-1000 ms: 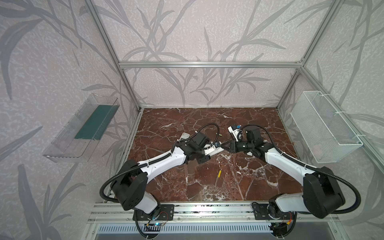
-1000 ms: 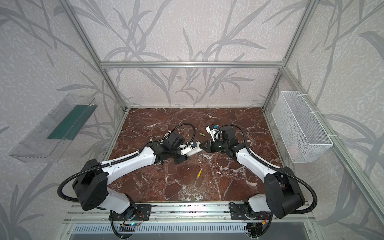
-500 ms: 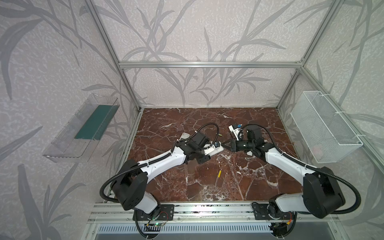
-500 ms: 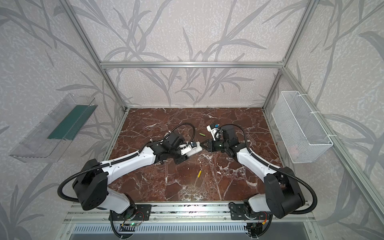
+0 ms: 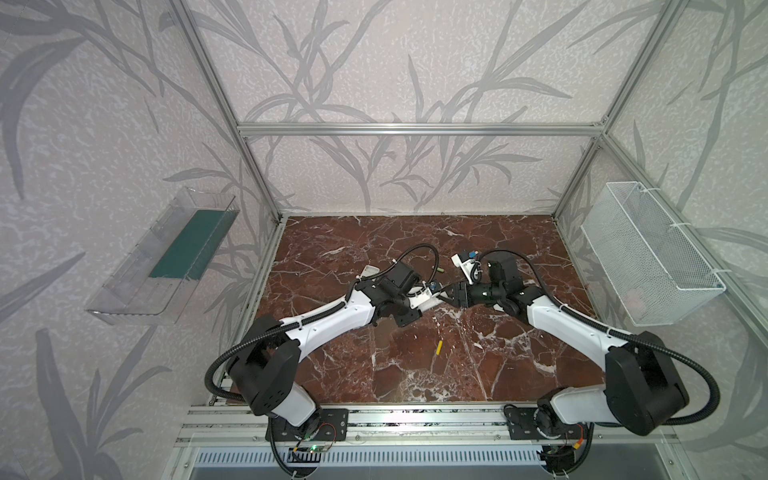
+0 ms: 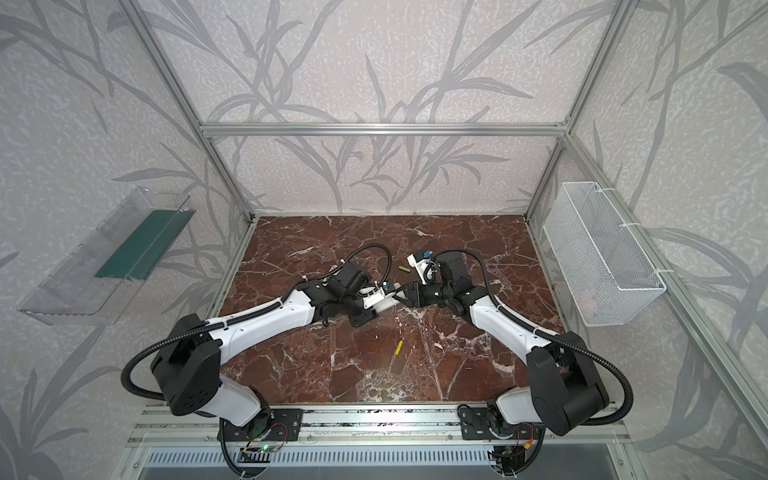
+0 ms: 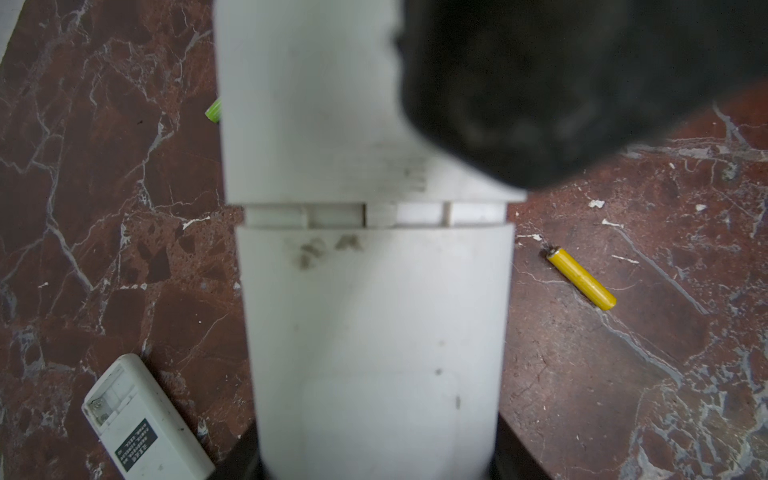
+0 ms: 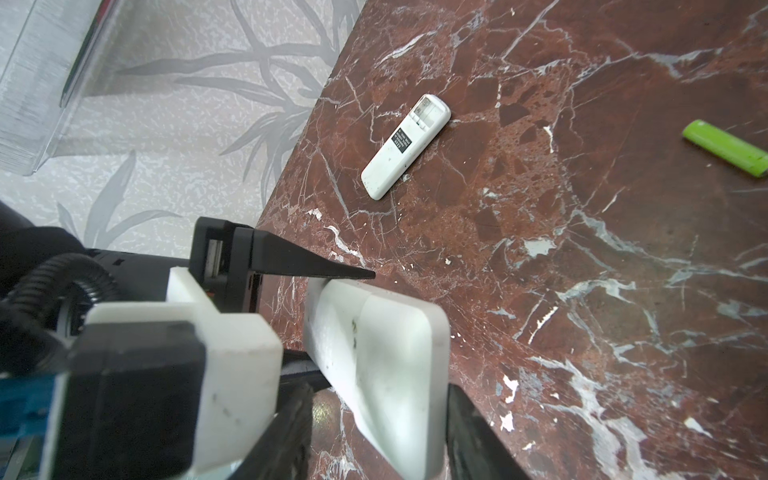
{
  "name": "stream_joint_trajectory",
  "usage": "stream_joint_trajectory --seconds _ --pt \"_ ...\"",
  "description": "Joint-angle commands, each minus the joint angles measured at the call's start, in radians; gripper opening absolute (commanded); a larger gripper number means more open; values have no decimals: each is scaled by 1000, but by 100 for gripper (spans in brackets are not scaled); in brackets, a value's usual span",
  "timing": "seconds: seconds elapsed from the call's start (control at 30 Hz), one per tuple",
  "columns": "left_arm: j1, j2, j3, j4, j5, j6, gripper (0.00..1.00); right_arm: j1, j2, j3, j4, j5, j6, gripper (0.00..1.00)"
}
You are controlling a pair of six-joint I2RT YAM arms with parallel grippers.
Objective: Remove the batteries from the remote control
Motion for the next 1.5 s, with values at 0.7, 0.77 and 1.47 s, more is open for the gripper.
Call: stream_joint_trajectory --seconds 0.7,0.77,1.47 --pt "7 -24 28 7 41 -26 0 16 66 35 -19 19 -37 46" --pt "10 -31 24 8 44 -28 0 15 58 27 -18 39 -35 44" --pt "23 -46 5 22 58 -45 0 -17 10 28 -23 18 -32 30"
